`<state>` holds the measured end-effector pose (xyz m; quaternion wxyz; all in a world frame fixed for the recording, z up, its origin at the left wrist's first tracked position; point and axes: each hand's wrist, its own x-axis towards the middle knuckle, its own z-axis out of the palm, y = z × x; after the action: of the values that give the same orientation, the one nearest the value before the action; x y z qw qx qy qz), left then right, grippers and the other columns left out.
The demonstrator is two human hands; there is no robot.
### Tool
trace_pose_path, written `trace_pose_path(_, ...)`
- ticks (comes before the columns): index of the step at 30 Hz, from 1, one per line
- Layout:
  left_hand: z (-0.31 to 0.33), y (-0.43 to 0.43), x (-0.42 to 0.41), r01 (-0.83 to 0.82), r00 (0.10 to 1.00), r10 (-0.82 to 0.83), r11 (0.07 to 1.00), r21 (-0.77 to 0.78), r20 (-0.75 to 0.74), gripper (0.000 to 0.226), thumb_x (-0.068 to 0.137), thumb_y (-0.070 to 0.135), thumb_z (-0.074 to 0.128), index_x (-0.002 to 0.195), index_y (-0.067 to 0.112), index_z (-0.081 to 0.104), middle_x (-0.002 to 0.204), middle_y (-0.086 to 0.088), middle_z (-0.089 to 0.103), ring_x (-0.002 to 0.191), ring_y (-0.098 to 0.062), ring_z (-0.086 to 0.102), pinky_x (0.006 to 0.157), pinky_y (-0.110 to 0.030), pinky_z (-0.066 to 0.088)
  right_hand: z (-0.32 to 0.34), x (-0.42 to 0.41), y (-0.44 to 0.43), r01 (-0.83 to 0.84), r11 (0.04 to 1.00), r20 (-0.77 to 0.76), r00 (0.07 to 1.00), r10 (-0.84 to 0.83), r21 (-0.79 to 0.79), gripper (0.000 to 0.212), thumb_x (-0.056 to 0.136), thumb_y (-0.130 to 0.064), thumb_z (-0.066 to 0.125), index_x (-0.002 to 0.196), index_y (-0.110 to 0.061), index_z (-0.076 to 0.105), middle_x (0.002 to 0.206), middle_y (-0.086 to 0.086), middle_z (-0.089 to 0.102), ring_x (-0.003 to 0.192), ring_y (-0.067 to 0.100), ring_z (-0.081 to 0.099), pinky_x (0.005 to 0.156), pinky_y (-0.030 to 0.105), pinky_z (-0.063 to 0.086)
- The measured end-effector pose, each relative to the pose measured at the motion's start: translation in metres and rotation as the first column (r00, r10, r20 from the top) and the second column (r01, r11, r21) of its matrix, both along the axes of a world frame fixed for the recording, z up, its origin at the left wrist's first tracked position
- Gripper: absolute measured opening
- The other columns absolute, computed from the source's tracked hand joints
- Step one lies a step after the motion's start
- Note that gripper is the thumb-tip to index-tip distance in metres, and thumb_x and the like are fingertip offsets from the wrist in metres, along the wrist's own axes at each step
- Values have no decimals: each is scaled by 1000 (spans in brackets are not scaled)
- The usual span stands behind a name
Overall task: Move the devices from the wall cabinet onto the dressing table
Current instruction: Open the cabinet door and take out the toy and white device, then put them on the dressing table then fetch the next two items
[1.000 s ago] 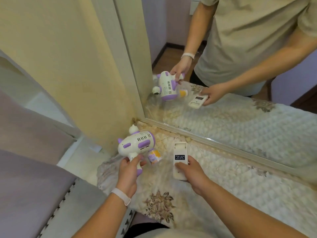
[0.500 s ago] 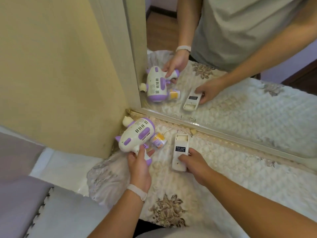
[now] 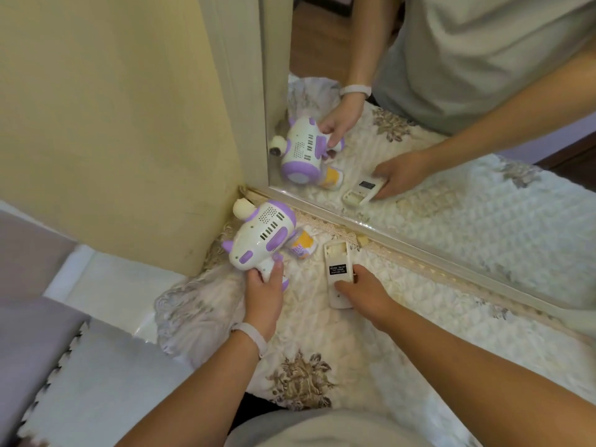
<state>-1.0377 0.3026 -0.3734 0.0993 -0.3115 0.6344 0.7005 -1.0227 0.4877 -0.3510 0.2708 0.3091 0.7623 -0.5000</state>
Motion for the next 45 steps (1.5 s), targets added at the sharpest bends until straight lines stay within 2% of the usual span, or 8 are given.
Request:
trace_pose_path(4, 1, -5, 15, 81, 996, -77, 989, -126, 40, 28, 93, 19, 62, 120, 16, 57, 113, 3, 66, 94, -5, 65, 69, -15, 51, 5, 7, 5, -139, 980, -56, 987, 148, 143, 37, 91, -19, 59, 127, -13, 50, 106, -2, 60, 90, 16, 60, 72, 28, 48)
trace_pose_path(9, 17, -4, 42, 165, 986, -158, 966, -200, 51, 21, 92, 20, 65, 112, 20, 58, 104, 5, 68, 93, -9, 65, 78, -24, 49, 14, 26, 18, -227, 953, -111, 961, 252, 199, 44, 92, -20, 56, 133, -8, 48, 107, 4, 59, 87, 21, 60, 63, 27, 44)
trace_pose_path(11, 28, -1, 55, 198, 980, -184, 937, -288, 76, 13, 93, 20, 62, 104, 20, 55, 100, 1, 63, 91, -15, 61, 80, -29, 46, 20, 34, 22, -248, 950, -121, 954, 274, 190, 47, 92, -20, 56, 137, -8, 46, 113, 6, 58, 93, 23, 61, 72, 30, 48)
trace_pose_path(16, 59, -3, 95, 310, 948, -301, 788, -532, 106, 39, 95, 23, 58, 133, 14, 50, 128, -3, 54, 119, -17, 49, 99, -32, 40, 36, 56, 34, -431, 851, -151, 860, 488, 302, 53, 95, -32, 53, 144, -15, 41, 141, 7, 47, 122, 24, 51, 98, 36, 45)
trace_pose_path(22, 103, -13, 134, 356, 877, -469, 488, -797, 105, 47, 95, 33, 56, 139, 18, 48, 147, -2, 46, 137, -21, 40, 112, -38, 33, 61, 76, 31, -583, 575, -285, 517, 807, 574, 50, 97, -41, 46, 142, -17, 44, 139, 4, 48, 126, 24, 45, 94, 36, 45)
trace_pose_path(30, 148, -34, 216, 321, 858, -461, 136, -937, 227, 49, 97, 44, 47, 142, 24, 47, 154, 0, 39, 142, -23, 33, 116, -43, 24, 88, 107, -15, -561, 351, -370, 85, 925, 750, 48, 92, -45, 44, 125, -13, 58, 121, 9, 61, 108, 32, 57, 78, 44, 51)
trace_pose_path(34, 164, -57, 263, 241, 893, -400, 39, -970, 206, 53, 91, 48, 38, 132, 20, 57, 142, -4, 53, 131, -27, 48, 110, -46, 33, 106, 132, -49, -563, 276, -398, -104, 911, 779, 45, 86, -45, 46, 113, -12, 63, 110, 9, 64, 95, 32, 60, 67, 41, 53)
trace_pose_path(45, 180, -127, 417, 153, 978, -134, -70, -986, 162, 45, 90, 43, 50, 127, 20, 59, 130, -3, 62, 122, -23, 55, 108, -37, 26, 156, 222, -153, -515, 65, -364, -504, 783, 854, 49, 91, -49, 42, 122, -15, 59, 118, 5, 61, 109, 27, 56, 85, 41, 50)
